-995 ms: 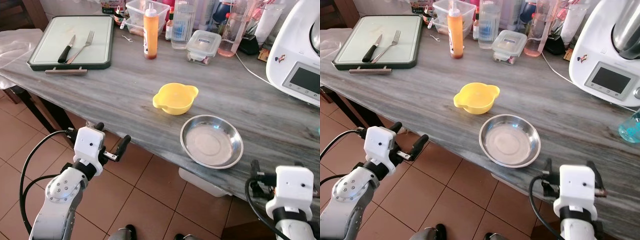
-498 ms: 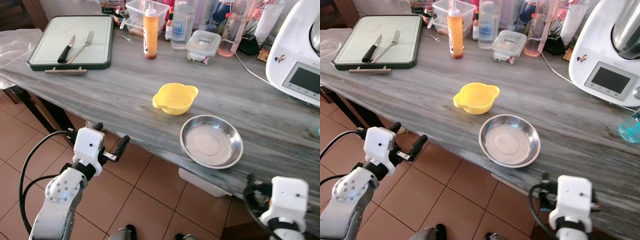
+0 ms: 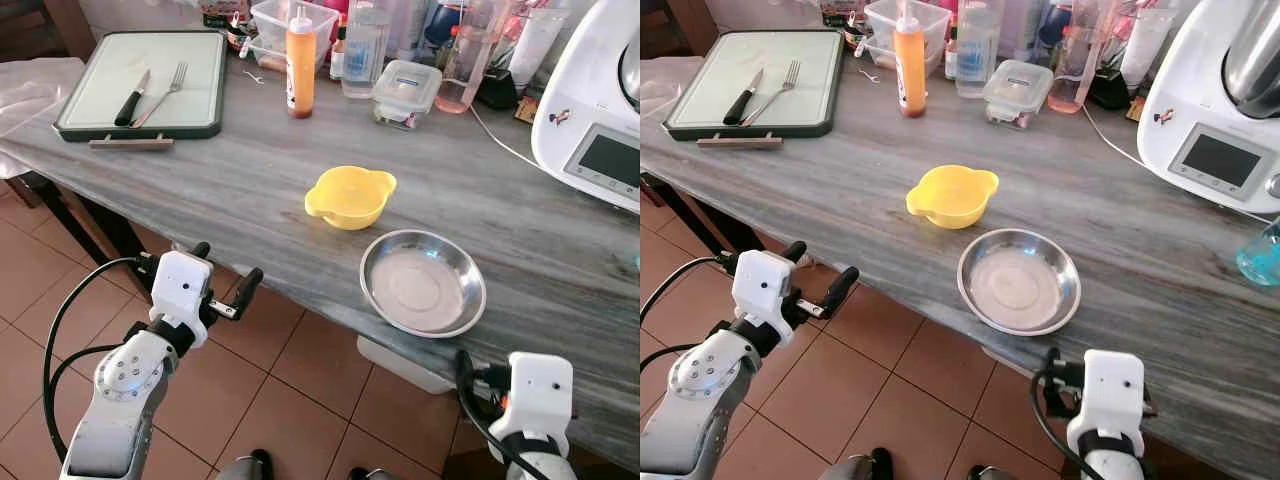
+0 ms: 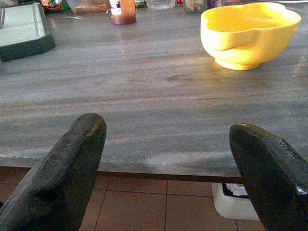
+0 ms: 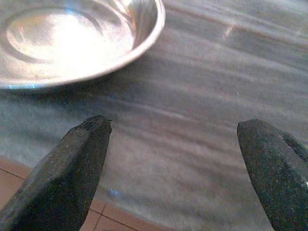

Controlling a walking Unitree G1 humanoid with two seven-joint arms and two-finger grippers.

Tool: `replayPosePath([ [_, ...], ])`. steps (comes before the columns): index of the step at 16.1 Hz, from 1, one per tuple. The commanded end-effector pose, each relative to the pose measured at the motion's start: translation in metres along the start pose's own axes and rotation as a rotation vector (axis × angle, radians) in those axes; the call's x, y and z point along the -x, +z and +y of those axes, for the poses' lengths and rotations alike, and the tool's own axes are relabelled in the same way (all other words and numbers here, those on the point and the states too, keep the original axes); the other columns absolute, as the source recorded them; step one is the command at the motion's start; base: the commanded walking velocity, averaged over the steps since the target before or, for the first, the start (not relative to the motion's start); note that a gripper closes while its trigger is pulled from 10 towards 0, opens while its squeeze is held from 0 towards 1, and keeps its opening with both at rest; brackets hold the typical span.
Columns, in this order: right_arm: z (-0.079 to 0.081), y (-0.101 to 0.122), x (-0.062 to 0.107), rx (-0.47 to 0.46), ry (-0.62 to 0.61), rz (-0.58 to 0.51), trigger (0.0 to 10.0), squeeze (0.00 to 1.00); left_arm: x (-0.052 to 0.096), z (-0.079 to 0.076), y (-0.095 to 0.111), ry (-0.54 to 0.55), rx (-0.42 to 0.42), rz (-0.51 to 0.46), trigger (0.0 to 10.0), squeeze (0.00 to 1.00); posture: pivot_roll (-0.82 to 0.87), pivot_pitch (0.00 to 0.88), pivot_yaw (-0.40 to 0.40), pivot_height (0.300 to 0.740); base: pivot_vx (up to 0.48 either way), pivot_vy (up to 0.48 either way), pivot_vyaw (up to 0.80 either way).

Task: Setting the table

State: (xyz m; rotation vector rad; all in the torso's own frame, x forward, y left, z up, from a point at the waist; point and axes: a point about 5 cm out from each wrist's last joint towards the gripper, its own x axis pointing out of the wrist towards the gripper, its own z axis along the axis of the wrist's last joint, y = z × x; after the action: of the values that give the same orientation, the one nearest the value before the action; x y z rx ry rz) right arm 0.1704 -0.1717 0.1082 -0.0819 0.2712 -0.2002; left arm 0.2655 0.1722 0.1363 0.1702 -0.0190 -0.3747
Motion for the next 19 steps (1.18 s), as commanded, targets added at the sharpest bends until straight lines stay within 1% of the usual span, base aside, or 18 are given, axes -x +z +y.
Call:
replayPosePath([
  [1, 0.000, -0.005, -0.001, -0.001, 0.002, 0.031, 10.0, 0.00, 0.000, 0.000, 0.000, -0.006, -0.008, 0.006, 10.0, 0.00, 0.08, 0.185, -0.038, 0.740, 0.000, 0.000, 0.00],
  [7, -0.002, -0.002, -0.013, -0.002, 0.003, 0.014, 10.0, 0.00, -0.001, 0.001, -0.004, -0.008, -0.004, 0.013, 10.0, 0.00, 0.08, 0.185, -0.038, 0.740, 0.000, 0.000, 0.00],
  [10, 0.001, -0.004, -0.016, -0.007, 0.014, 0.018, 10.0, 0.00, -0.002, 0.000, -0.005, -0.010, -0.004, 0.014, 10.0, 0.00, 0.08, 0.185, -0.038, 0.740, 0.000, 0.000, 0.00],
  [14, 0.006, 0.003, -0.028, -0.012, 0.045, -0.008, 10.0, 0.00, -0.002, -0.001, -0.005, -0.015, -0.001, 0.013, 10.0, 0.00, 0.09, 0.184, -0.039, 0.740, 0.000, 0.000, 0.00],
  [19, 0.009, 0.005, -0.035, -0.015, 0.074, -0.018, 10.0, 0.00, -0.002, -0.002, -0.008, -0.018, 0.001, 0.019, 10.0, 0.00, 0.09, 0.187, -0.042, 0.740, 0.000, 0.000, 0.00],
])
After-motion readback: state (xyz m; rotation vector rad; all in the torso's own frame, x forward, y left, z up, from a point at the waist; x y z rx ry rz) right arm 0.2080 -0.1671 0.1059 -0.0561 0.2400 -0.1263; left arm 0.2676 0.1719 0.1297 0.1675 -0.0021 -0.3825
